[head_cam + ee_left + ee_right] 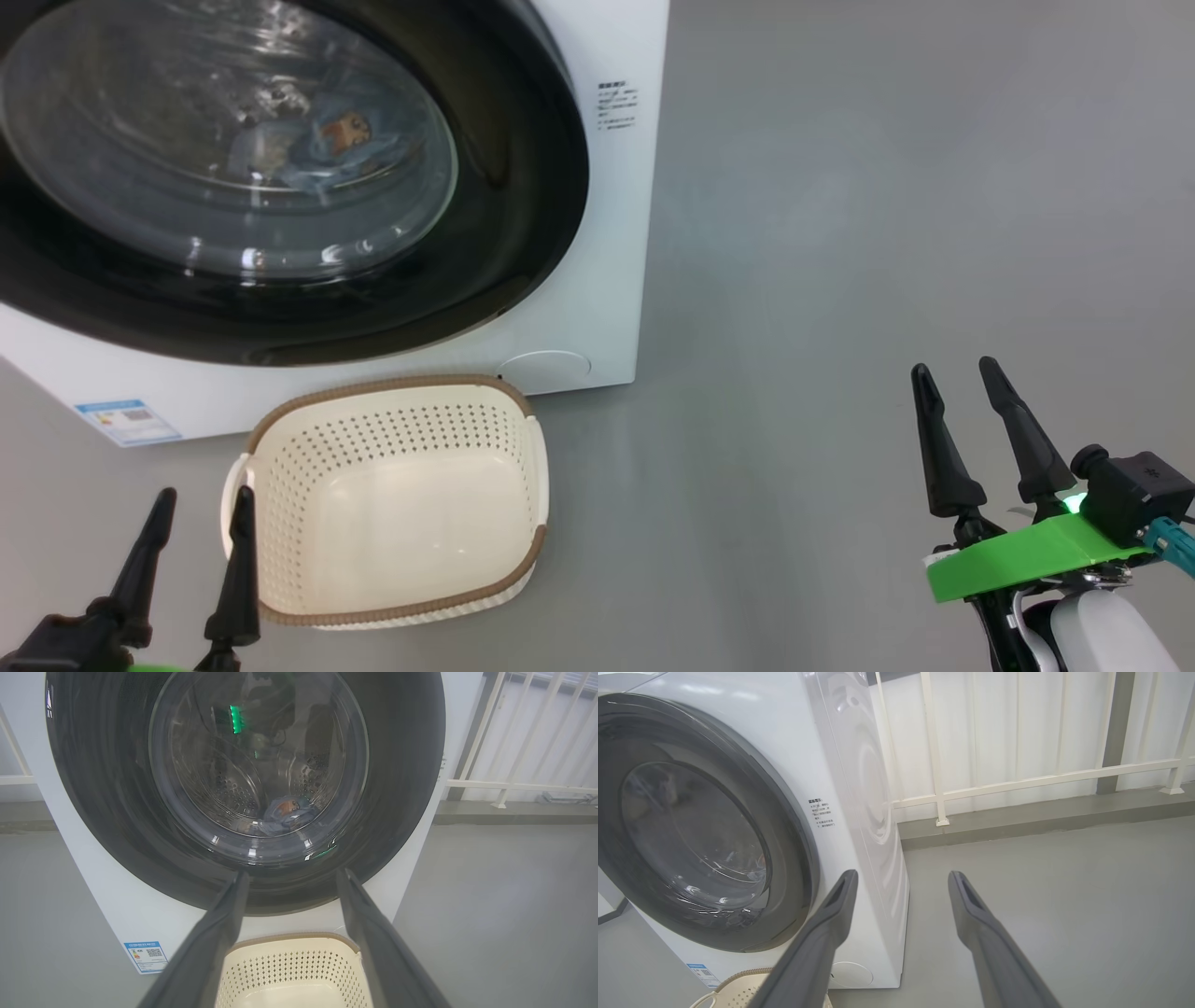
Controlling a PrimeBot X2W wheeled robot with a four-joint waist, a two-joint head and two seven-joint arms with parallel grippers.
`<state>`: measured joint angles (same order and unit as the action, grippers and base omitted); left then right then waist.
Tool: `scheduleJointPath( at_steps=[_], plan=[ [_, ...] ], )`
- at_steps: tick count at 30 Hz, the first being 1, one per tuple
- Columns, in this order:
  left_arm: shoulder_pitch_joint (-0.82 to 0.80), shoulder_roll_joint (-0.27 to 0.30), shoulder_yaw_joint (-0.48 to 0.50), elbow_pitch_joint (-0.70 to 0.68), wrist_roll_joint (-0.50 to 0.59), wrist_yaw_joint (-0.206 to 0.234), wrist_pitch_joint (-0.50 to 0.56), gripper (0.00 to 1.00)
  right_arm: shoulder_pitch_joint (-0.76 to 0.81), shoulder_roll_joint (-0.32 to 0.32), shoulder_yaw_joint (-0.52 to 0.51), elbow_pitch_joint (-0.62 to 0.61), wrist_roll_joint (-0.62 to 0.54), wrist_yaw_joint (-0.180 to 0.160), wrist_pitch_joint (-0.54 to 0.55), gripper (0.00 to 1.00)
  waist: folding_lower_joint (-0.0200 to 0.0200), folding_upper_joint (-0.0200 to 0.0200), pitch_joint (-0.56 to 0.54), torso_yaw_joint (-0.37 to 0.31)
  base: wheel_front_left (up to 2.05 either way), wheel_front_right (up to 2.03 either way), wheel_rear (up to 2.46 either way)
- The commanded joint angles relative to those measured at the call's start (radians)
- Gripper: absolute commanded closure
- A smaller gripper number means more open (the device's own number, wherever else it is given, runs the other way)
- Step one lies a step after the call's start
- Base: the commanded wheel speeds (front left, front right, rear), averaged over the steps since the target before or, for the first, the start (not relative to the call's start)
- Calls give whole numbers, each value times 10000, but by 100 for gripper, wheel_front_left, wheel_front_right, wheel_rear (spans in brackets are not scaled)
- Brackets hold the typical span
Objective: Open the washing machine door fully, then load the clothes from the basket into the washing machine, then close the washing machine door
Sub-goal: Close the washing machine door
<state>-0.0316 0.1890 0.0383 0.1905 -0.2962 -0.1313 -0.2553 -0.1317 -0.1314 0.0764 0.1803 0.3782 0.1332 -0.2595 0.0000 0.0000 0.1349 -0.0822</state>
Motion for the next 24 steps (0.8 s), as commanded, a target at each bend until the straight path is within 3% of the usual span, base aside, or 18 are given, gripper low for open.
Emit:
scheduleJointPath(
  at_steps=[1, 24],
  plan=[
    [-39, 233, 412, -176, 122, 6, -65, 0, 74, -108, 143, -282, -33, -25, -23, 0, 0, 0, -103, -115, 0, 0, 0],
    [142, 33, 774, -288, 324, 6, -65, 0, 240, -35, 76, -370, -67, -25, -23, 0, 0, 0, -159, -106, 0, 0, 0]
  ],
)
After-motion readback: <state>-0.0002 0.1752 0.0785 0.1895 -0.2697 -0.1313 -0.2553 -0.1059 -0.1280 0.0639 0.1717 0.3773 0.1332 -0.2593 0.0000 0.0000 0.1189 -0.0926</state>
